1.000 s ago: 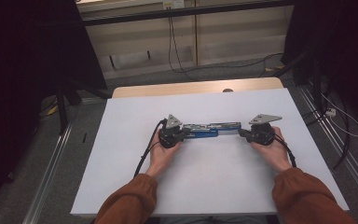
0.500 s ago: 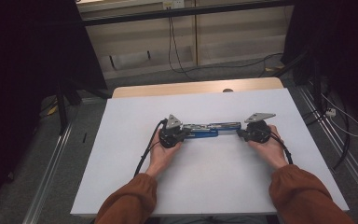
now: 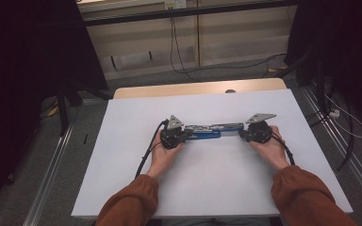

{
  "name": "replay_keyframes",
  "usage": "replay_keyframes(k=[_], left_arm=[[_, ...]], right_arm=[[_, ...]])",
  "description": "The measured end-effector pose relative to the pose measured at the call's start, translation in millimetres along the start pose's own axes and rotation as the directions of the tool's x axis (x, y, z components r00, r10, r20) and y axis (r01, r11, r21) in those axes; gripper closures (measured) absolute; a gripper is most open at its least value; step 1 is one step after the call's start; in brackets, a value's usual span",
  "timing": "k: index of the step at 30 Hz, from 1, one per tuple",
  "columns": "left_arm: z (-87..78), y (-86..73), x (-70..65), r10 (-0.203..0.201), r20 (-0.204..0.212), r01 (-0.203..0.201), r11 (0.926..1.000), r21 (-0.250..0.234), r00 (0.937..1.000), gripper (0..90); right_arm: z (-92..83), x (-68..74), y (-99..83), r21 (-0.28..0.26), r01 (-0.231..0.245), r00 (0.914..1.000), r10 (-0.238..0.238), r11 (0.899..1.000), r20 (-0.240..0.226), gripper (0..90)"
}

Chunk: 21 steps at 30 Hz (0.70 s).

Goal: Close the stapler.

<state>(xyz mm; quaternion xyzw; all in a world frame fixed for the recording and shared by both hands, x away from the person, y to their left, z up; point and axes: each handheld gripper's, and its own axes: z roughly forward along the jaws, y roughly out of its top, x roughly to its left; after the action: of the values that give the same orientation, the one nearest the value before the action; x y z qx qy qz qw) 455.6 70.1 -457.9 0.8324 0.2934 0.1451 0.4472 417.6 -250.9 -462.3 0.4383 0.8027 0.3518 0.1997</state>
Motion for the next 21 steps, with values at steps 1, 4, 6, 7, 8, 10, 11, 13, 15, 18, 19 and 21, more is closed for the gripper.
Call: replay_keyframes(k=[1, 4, 6, 7, 8, 10, 11, 13, 15, 18, 19, 21], left_arm=[[0.1, 0.0, -0.1, 0.003, -0.003, -0.003, 1.0, 0.0, 1.0, 90.0], [0.1, 0.1, -0.7, 0.007, -0.007, -0.007, 1.0, -0.001, 0.9999, 90.0], [0.2, 0.0, -0.4, 0.009, -0.006, -0.009, 1.0, -0.002, 0.9999, 90.0], [0.1, 0.0, -0.2, 0.008, -0.004, -0.008, 1.0, -0.001, 1.0, 90.0], [0.1, 0.0, -0.1, 0.007, -0.003, -0.007, 1.0, -0.002, 1.0, 90.0], [0.1, 0.0, -0.5, 0.0, -0.006, 0.0, 1.0, -0.001, 1.0, 90.0], [0.1, 0.1, -0.9, 0.001, -0.01, -0.001, 1.0, -0.001, 0.9999, 90.0], [0.0, 0.2, -1.0, 0.004, -0.011, -0.004, 1.0, 0.0, 0.9999, 90.0], [0.0, 0.1, -0.6, 0.001, -0.007, -0.001, 1.0, 0.0, 1.0, 90.0], [0.1, 0.0, -0.2, -0.001, -0.004, 0.001, 1.0, -0.001, 1.0, 90.0], [0.1, 0.0, -0.3, 0.0, -0.004, 0.0, 1.0, -0.001, 1.0, 90.0], [0.0, -0.1, -0.1, -0.001, -0.003, 0.001, 1.0, -0.001, 1.0, 90.0]], right_arm=[[0.0, 0.0, 0.1, 0.001, 0.001, 1.0, -0.001, 1.0, 0.0, 90.0], [0.3, -0.4, 0.1, -0.003, 0.0, 1.0, 0.0, 1.0, -0.002, 90.0], [0.3, -0.4, 0.1, -0.004, -0.001, 1.0, 0.001, 1.0, -0.002, 90.0], [0.3, -0.5, 0.0, -0.005, -0.001, 1.0, 0.001, 1.0, -0.003, 90.0], [0.3, -0.6, -0.1, -0.005, -0.001, 1.0, 0.001, 1.0, -0.004, 90.0], [0.3, -0.7, 0.0, -0.005, -0.008, 1.0, 0.008, 1.0, -0.005, 90.0], [0.4, -0.6, 0.0, -0.006, -0.009, 0.9999, 0.009, 1.0, -0.004, 90.0], [0.5, -0.6, 0.1, -0.006, -0.01, 0.9999, 0.01, 1.0, -0.003, 90.0], [0.6, -0.8, 0.1, -0.007, -0.011, 0.9999, 0.011, 1.0, -0.004, 90.0], [0.6, -1.4, -0.2, -0.01, -0.013, 0.9999, 0.013, 1.0, -0.007, 90.0], [0.6, -1.5, -0.2, -0.011, -0.014, 0.9999, 0.014, 1.0, -0.008, 90.0], [0.7, -1.5, -0.2, -0.012, -0.016, 0.9998, 0.016, 1.0, -0.007, 90.0]])
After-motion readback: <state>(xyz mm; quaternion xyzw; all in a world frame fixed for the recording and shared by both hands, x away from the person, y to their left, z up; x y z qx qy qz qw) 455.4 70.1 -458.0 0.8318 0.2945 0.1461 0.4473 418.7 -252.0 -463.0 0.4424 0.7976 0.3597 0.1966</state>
